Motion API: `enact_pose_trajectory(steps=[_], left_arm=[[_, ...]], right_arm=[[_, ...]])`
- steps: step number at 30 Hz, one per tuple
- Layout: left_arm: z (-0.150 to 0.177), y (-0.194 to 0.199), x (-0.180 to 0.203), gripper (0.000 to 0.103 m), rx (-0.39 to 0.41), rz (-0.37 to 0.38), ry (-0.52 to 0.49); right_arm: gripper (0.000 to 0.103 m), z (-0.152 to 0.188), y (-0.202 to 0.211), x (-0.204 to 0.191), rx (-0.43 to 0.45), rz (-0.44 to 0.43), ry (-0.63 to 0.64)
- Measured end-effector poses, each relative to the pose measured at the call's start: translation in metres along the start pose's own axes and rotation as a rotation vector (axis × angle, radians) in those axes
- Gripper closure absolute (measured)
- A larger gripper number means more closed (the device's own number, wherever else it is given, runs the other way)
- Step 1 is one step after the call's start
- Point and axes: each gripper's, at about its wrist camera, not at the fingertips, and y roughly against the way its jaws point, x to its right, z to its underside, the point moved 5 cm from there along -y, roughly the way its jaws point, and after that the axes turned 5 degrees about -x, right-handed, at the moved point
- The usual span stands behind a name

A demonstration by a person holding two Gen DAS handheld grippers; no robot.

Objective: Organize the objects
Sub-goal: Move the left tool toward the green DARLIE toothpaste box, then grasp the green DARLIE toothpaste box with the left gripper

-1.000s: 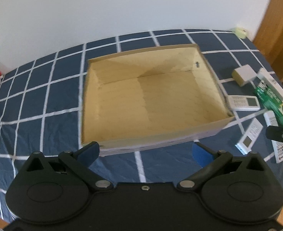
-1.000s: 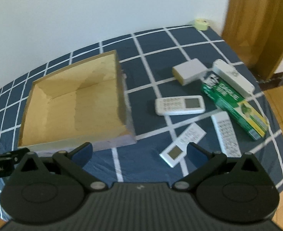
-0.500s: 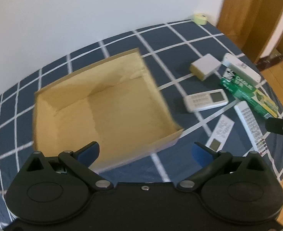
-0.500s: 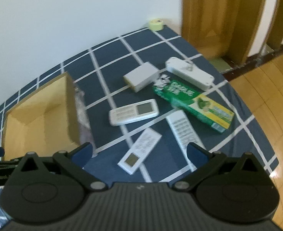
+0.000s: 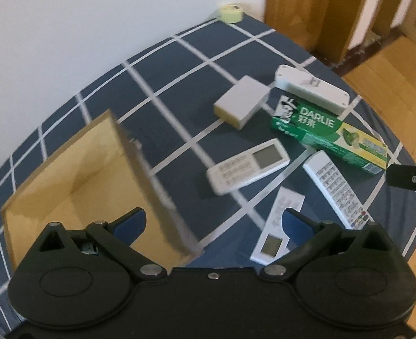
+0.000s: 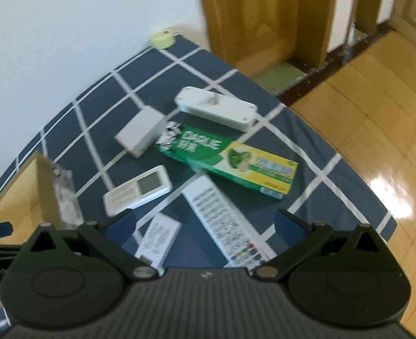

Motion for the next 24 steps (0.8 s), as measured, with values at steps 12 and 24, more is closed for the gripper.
enact_pose_trajectory(steps=[12, 24], left_arm=[[-0.055, -0.048, 0.047, 0.0, -0.047, 0.047, -0.194], [-0.103, -0.106, 0.078, 0.0, -0.104, 0.105, -0.34]], right_arm=[[0.0, -0.027, -0.041, 0.061, -0.036, 0.019, -0.201], [0.0, -0.04, -0.097, 0.101, -0.102, 0.032, -0.349]])
